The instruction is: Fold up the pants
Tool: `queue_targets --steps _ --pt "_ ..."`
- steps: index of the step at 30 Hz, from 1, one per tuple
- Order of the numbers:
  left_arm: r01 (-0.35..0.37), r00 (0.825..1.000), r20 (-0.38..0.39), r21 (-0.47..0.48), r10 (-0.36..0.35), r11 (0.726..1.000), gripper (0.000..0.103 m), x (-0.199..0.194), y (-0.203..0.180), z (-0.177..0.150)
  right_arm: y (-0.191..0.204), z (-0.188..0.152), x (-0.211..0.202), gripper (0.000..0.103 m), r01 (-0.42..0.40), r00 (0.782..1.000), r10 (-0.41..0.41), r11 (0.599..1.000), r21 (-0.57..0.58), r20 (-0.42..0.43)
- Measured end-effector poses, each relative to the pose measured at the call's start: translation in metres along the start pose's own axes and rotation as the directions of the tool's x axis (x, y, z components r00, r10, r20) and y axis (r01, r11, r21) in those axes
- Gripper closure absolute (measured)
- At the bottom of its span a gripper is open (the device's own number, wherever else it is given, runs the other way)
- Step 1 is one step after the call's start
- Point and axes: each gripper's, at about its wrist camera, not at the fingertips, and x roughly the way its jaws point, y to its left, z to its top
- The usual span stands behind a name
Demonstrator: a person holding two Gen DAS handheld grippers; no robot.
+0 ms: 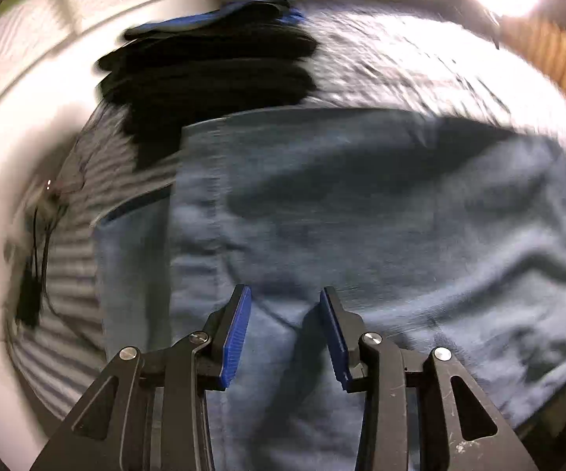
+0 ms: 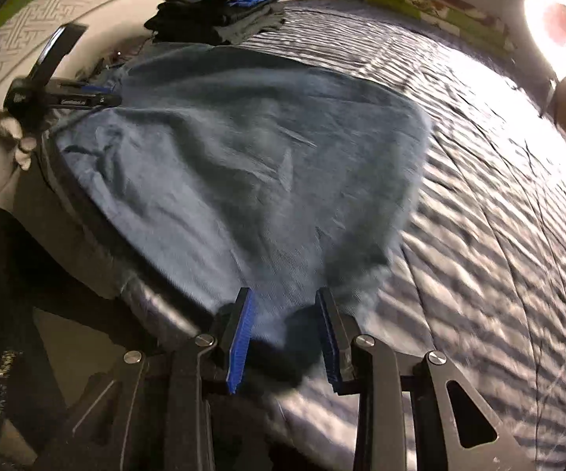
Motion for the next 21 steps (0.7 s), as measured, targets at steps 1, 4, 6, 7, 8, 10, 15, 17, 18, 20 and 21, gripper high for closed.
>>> queue_targets --steps 1,4,6,7,8,10,15,17,18,20,21 --pt "-0.011 1.000 0.008 -0.035 0.011 0.999 0.065 -0.005 0.006 0.000 -0.004 -0.001 -0.005 0.074 0.000 1.000 0.000 1.000 0.019 0.009" --pt "0.056 0.996 0.076 -0.078 -0.050 0.995 0.066 -0.033 0.000 -0.003 -0.018 -0.005 -0.023 0.074 -0.022 0.998 0.016 0.995 0.096 0.060" --pt "0.100 0.991 0.093 -0.024 -0.097 0.995 0.066 -0.042 -0.025 -0.003 -0.024 -0.004 -0.026 0.074 -0.019 0.997 0.009 0.991 0.135 0.075" --pt "0.124 0.987 0.098 0.034 -0.127 0.992 0.065 -0.044 -0.052 -0.002 -0.028 -0.004 -0.026 0.074 -0.017 0.997 0.005 0.988 0.152 0.081" --pt "0.145 0.984 0.098 0.071 -0.151 0.987 0.065 -0.044 -0.069 -0.003 -0.031 -0.004 -0.024 0.074 -0.021 0.996 0.006 0.985 0.173 0.086" --pt "0.180 0.978 0.083 0.143 -0.193 0.973 0.065 -0.037 -0.109 -0.007 -0.034 -0.002 -0.021 0.074 -0.035 0.996 0.015 0.976 0.215 0.092" --pt "0.166 0.986 0.007 0.132 -0.168 0.977 0.064 0.002 -0.137 -0.017 -0.023 0.007 -0.010 0.074 -0.060 0.994 0.041 0.978 0.201 0.100" --pt "0.177 0.984 0.010 0.111 -0.179 0.978 0.063 0.000 -0.127 -0.023 -0.016 0.004 -0.001 0.074 -0.033 0.998 0.024 0.987 0.157 0.055" --pt "0.178 0.984 0.004 0.102 -0.179 0.979 0.063 -0.003 -0.120 -0.027 -0.013 0.002 0.004 0.074 -0.008 0.999 0.003 0.990 0.138 0.034" --pt "0.162 0.986 0.016 0.059 -0.163 0.985 0.063 -0.019 -0.092 -0.039 -0.010 -0.002 0.005 0.074 0.040 0.999 -0.043 0.995 0.093 0.025" --pt "0.152 0.988 0.027 0.031 -0.153 0.988 0.062 -0.025 -0.080 -0.042 -0.009 -0.002 0.002 0.074 0.054 0.998 -0.056 0.995 0.090 0.026"
